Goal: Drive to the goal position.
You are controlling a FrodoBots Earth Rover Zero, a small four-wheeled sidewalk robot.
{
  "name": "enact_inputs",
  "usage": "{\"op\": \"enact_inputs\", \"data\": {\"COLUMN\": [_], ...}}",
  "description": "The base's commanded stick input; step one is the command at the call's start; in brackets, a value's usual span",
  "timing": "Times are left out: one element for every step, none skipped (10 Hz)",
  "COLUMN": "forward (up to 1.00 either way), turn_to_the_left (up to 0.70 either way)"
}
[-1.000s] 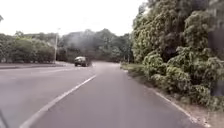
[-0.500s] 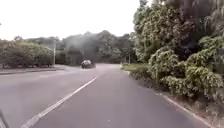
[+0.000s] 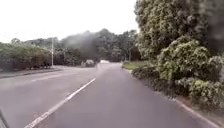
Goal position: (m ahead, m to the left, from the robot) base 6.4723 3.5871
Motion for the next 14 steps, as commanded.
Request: {"op": "enact_inputs", "data": {"forward": [1.00,1.00,1.00,1.00,1.00,1.00,1.00,1.00,1.00,1.00,1.00,1.00,1.00,1.00], "turn_to_the_left": [0.00,0.00,0.00,-0.40,-0.35,-0.10,0.00,0.00,0.00,0.00,0.00,0.00,0.00,0.00]}}
